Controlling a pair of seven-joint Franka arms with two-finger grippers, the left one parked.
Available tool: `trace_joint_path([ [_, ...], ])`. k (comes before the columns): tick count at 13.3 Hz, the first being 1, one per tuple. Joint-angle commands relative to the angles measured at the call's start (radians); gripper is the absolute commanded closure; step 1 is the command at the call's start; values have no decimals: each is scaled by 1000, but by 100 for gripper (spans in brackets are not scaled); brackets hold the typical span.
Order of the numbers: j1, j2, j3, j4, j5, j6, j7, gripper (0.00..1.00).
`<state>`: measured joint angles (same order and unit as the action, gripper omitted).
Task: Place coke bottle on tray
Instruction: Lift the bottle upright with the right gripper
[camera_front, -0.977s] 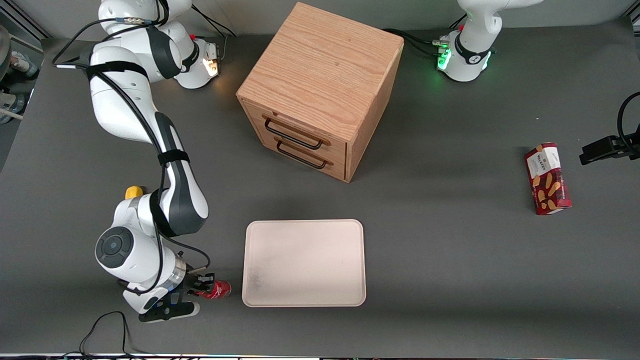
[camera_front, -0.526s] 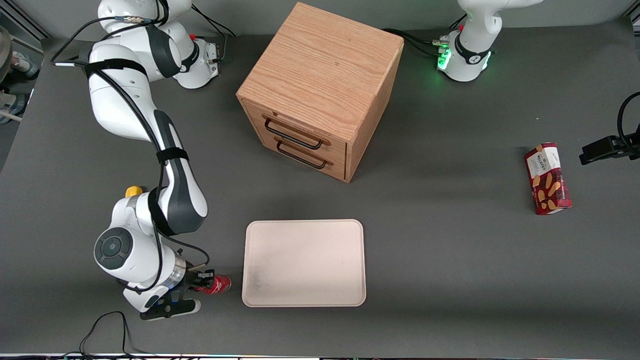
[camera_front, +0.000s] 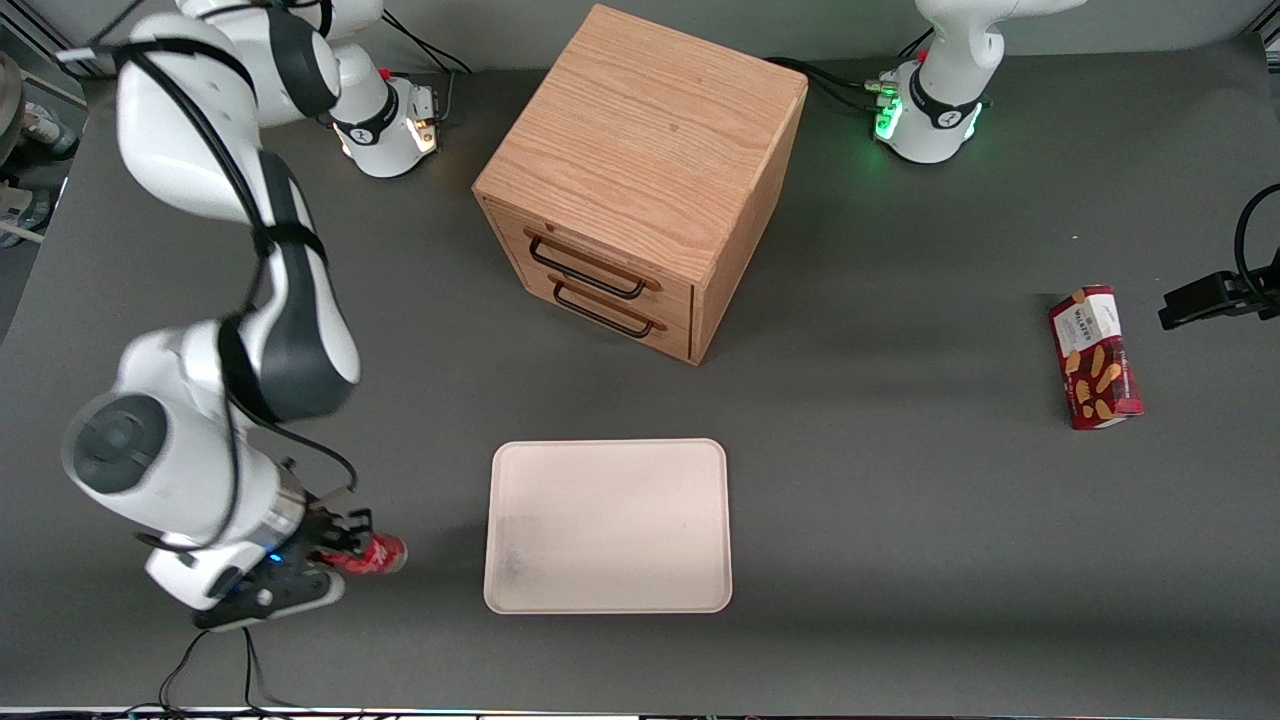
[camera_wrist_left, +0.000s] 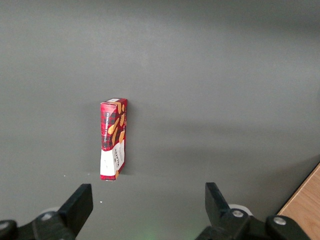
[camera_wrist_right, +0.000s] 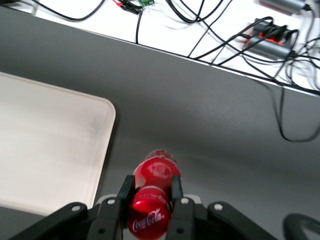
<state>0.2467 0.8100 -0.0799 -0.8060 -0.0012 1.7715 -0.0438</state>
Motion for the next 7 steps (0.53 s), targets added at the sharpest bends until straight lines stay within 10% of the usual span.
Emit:
trace_joint_path([
  [1, 0, -116, 3, -25, -16, -90, -44, 100],
  [7, 5, -288, 12, -28, -13, -276, -73, 100],
])
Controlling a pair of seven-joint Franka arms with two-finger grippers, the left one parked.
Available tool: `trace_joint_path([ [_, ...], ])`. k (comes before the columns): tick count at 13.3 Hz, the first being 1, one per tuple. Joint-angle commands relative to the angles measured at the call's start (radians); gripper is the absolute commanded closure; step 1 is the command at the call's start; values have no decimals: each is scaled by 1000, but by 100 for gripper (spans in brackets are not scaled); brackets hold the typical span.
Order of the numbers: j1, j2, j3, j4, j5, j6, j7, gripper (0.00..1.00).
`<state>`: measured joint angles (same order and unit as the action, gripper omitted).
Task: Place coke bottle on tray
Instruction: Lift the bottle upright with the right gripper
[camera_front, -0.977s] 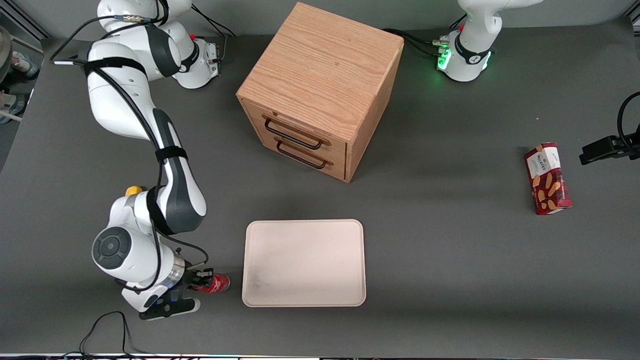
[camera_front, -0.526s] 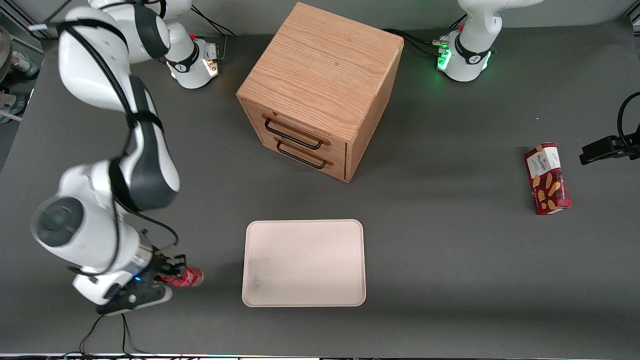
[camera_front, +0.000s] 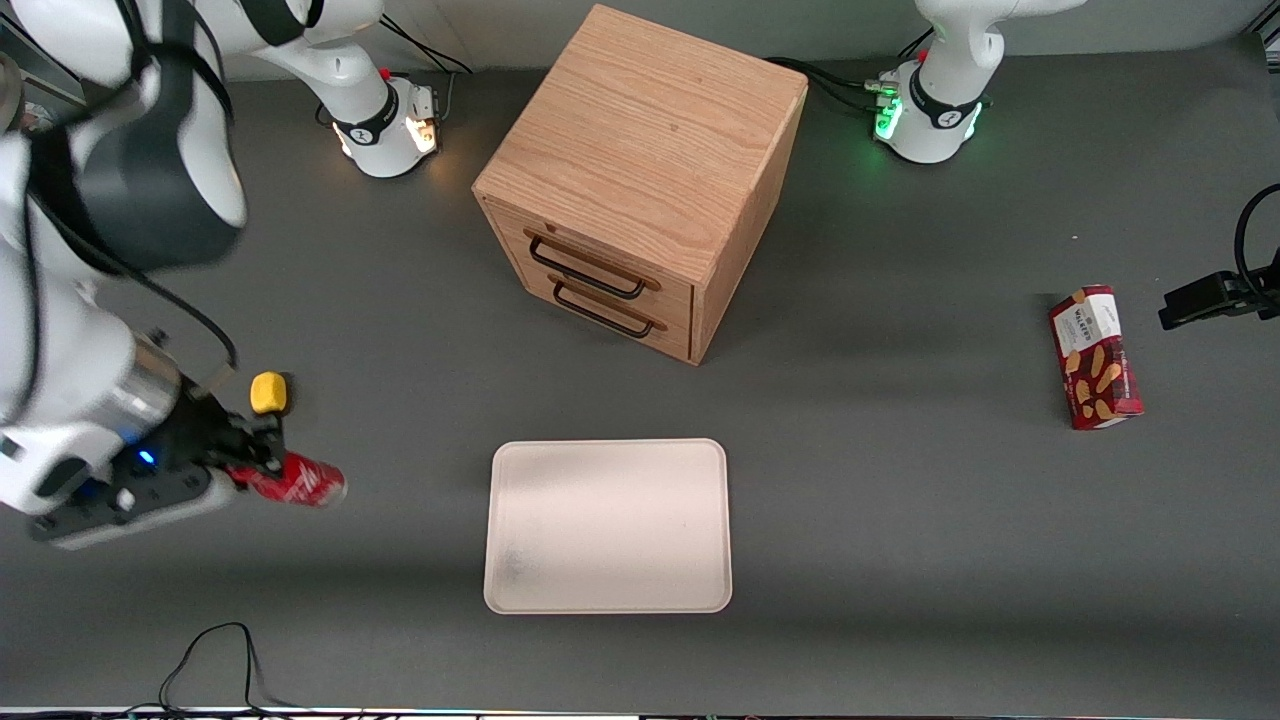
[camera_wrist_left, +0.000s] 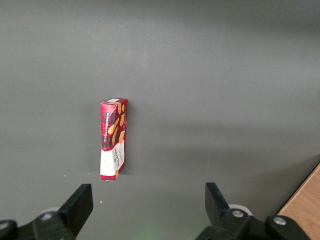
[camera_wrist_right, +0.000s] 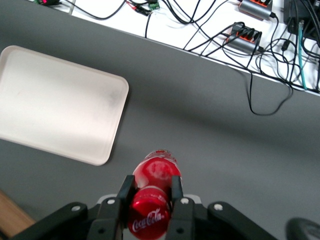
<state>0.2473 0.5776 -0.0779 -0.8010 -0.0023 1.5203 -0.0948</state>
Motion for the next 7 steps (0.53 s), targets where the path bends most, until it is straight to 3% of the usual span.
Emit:
trace_joint_path([
  [1, 6, -62, 20, -32, -12, -32, -22, 100],
  [7, 110, -64, 84, -26, -7, 12, 162, 100],
])
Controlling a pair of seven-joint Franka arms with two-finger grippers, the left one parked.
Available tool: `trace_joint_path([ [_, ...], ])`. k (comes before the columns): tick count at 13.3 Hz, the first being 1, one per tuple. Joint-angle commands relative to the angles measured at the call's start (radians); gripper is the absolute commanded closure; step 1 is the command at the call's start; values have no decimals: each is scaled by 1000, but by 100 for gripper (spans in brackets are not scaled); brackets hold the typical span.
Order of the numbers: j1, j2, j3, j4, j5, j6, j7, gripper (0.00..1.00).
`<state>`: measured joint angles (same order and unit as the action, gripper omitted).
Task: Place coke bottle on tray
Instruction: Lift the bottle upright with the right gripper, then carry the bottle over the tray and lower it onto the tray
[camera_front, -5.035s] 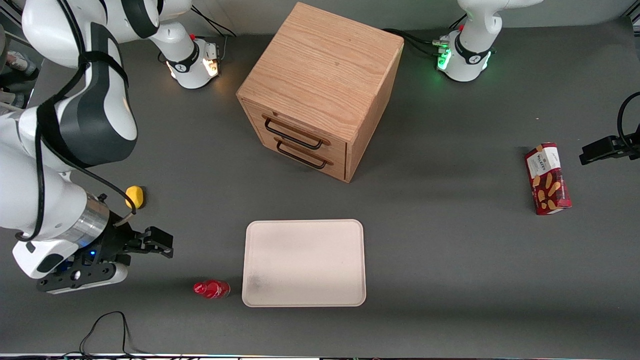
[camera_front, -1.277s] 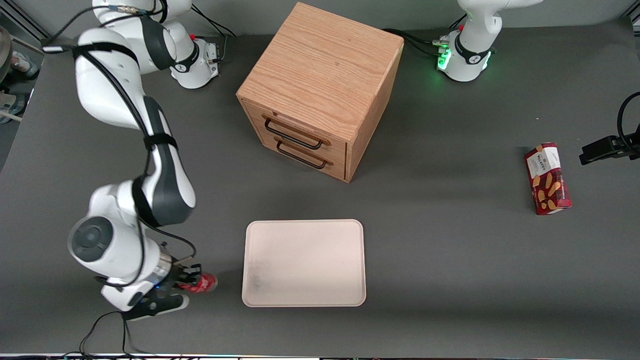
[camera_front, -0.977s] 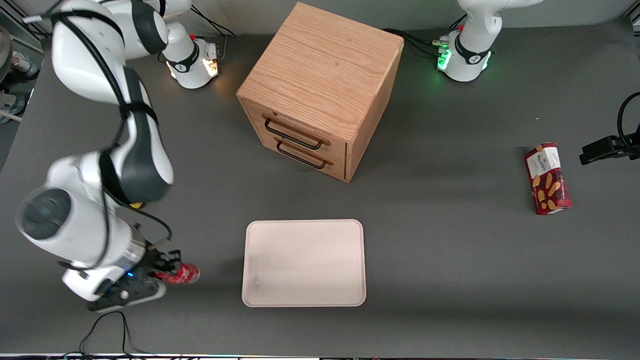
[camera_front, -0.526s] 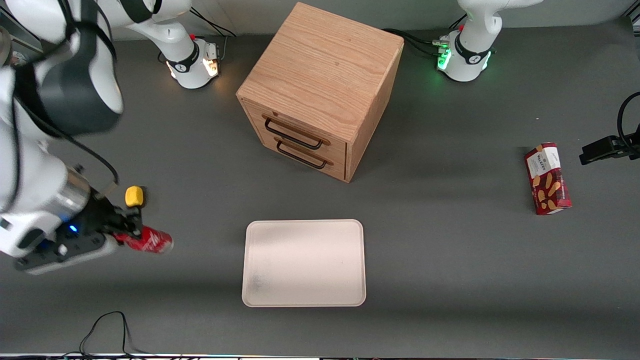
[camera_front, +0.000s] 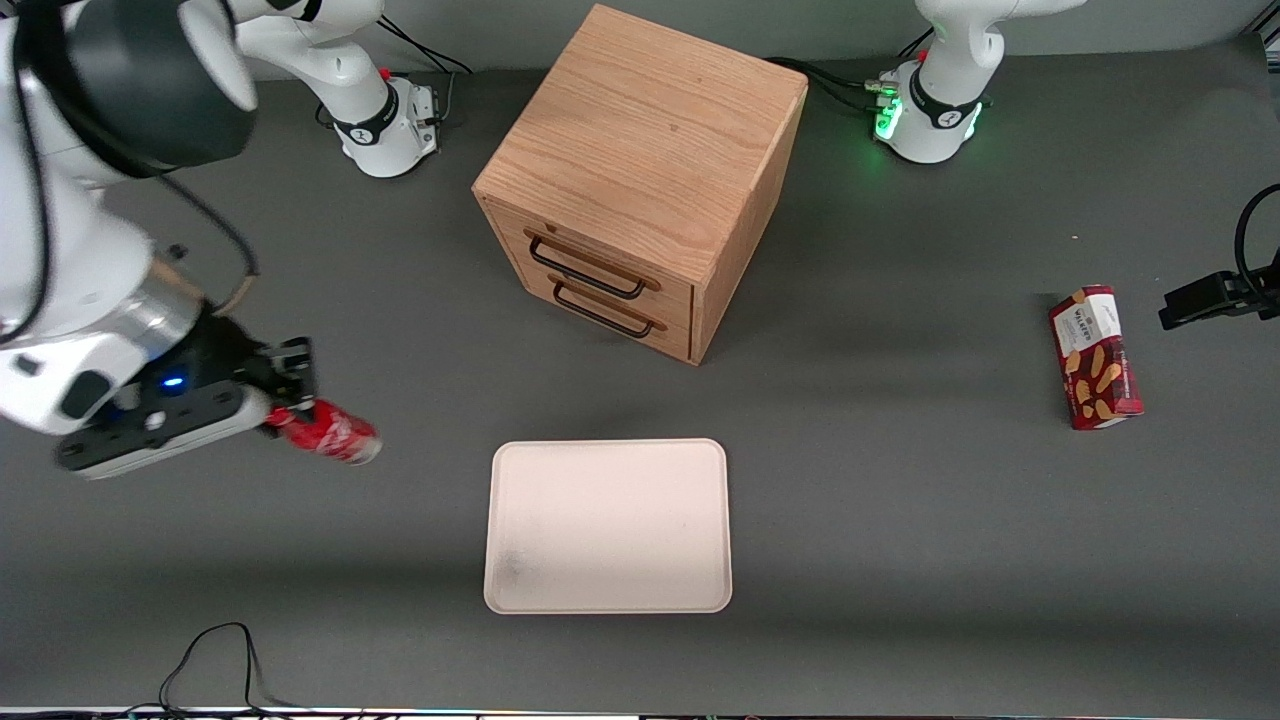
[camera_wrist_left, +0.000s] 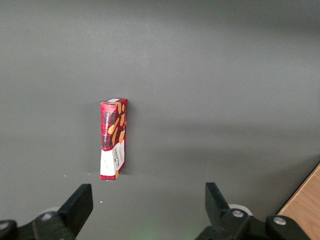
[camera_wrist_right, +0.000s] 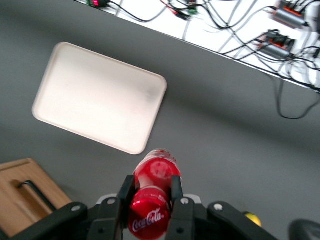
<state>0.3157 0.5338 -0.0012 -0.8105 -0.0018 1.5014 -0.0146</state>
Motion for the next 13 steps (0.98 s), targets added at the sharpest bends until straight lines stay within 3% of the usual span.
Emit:
trace_joint_path([
  [1, 62, -17, 7, -16, -7, 40, 112, 100],
  [6, 95, 14, 7, -16, -10, 109, 180, 100],
  [13, 86, 247, -20, -19, -20, 371, 177, 100],
])
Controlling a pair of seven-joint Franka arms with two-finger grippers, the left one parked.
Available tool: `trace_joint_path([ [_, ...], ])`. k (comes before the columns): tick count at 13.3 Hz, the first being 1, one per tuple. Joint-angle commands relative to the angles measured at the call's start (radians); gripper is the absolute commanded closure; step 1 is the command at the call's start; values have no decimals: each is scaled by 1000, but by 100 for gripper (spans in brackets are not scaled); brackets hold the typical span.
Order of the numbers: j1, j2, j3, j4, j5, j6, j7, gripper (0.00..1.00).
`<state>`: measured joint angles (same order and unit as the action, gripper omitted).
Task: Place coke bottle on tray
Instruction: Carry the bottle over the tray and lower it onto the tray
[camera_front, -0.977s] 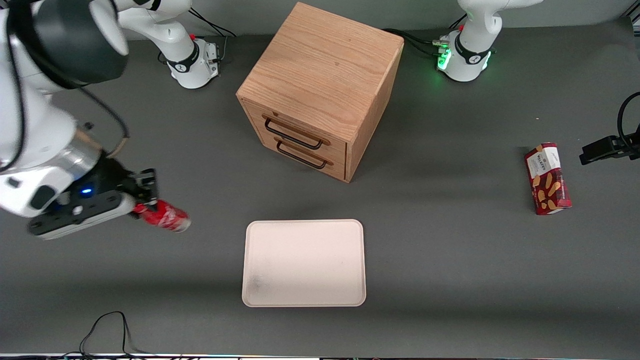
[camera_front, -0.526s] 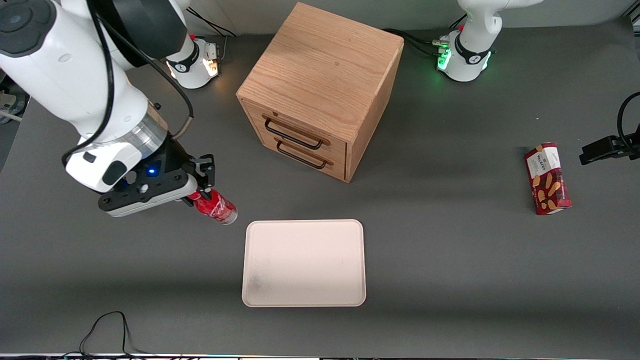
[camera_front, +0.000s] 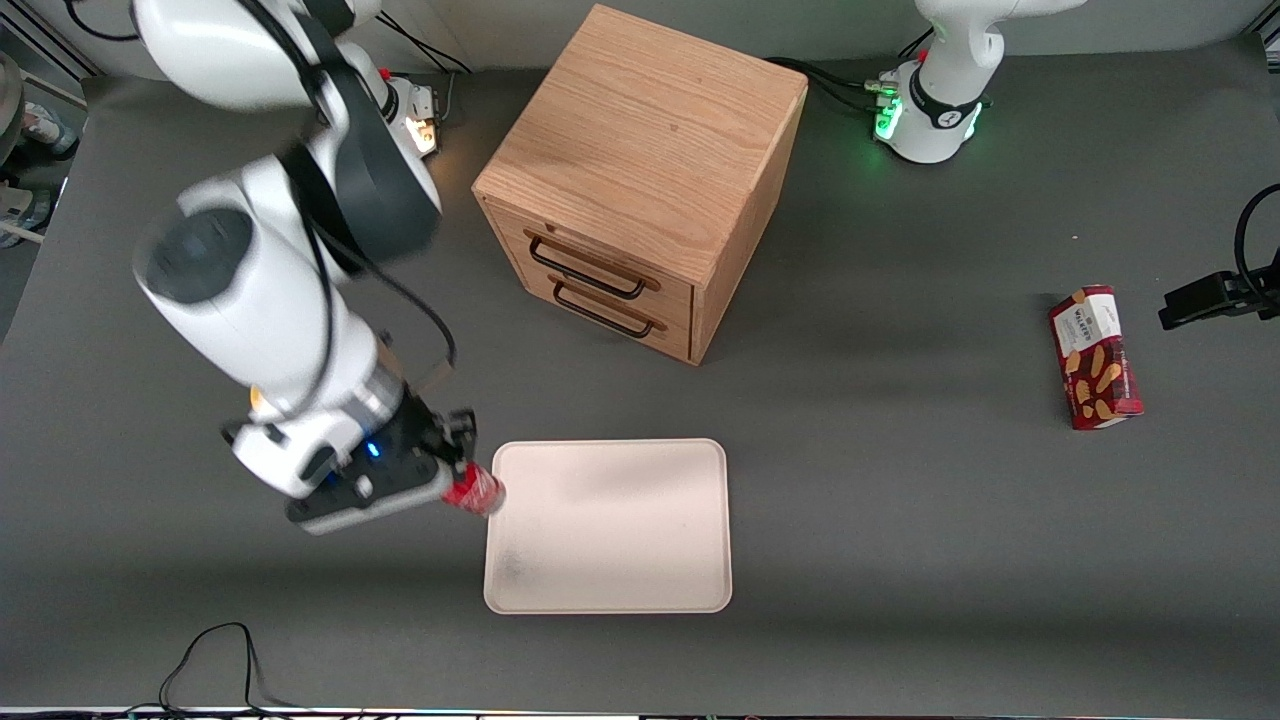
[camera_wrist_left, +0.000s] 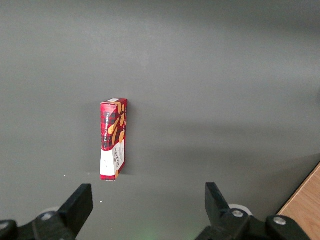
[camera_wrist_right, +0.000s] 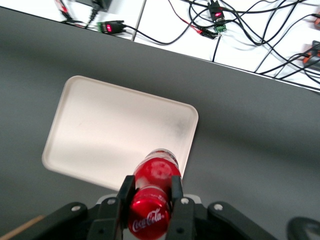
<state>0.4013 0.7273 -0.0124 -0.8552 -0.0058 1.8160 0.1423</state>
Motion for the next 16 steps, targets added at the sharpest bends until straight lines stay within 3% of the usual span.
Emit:
trace_joint_path([
  [1, -2, 82, -9, 24, -16, 98, 16, 100],
  [9, -6, 230, -26, 21, -16, 259, 13, 100],
  [16, -9, 267, -32, 18, -14, 289, 11, 100],
])
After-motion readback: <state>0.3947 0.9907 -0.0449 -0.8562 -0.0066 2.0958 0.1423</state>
